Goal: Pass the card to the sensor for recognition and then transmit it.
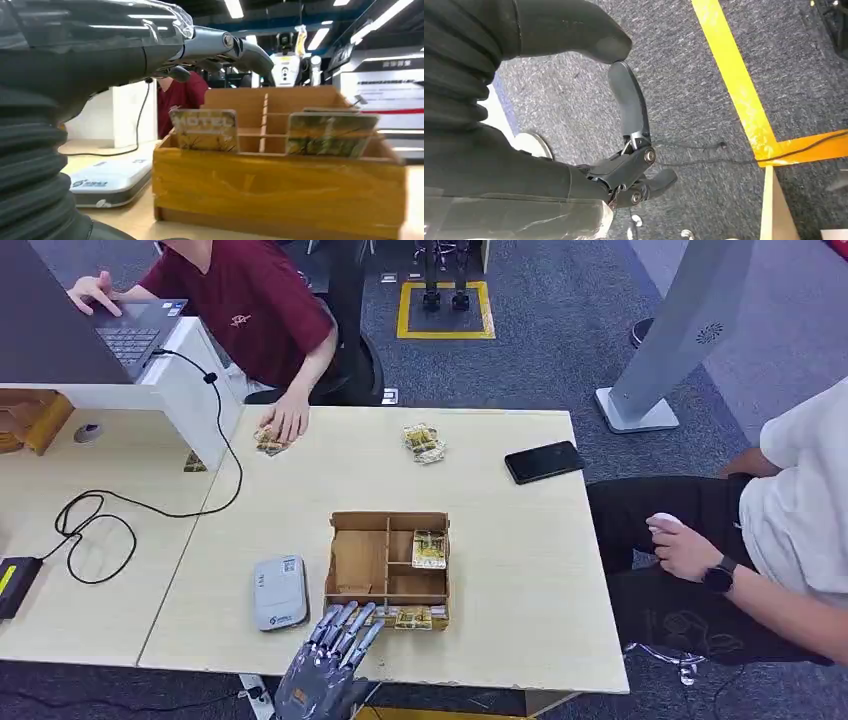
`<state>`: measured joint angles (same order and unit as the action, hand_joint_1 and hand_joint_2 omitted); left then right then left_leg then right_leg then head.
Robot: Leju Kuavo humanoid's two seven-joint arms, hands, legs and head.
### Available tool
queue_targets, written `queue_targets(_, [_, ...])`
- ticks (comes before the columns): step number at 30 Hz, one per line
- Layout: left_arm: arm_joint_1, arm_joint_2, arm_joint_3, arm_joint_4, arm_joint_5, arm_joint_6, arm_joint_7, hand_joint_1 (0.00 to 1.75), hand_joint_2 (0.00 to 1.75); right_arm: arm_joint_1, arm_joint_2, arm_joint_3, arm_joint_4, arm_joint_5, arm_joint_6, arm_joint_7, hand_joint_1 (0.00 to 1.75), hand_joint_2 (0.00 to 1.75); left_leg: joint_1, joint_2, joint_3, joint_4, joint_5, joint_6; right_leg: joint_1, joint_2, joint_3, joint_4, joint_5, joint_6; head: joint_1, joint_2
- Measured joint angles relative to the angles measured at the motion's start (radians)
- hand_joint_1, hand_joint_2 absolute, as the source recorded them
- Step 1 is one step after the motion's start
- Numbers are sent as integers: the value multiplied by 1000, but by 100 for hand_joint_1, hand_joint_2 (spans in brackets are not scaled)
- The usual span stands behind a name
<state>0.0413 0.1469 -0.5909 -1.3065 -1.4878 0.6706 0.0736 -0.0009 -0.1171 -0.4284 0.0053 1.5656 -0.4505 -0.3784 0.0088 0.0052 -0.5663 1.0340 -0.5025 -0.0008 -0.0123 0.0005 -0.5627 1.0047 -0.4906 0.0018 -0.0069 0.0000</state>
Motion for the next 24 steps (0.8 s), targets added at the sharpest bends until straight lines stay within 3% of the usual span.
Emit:
queue_targets(11, [-17,-26,52,57,61,0,6,0,175,-4,0,7,0,0,-2,0,0,175,0,0,0,0,0,0,0,0,0,0,0,0,0,0])
queue_targets(24, [-22,-40,113,85,111,0,-34,0,175,-6,0,10,0,0,0,0,0,175,0,0,0,0,0,0,0,0,0,0,0,0,0,0])
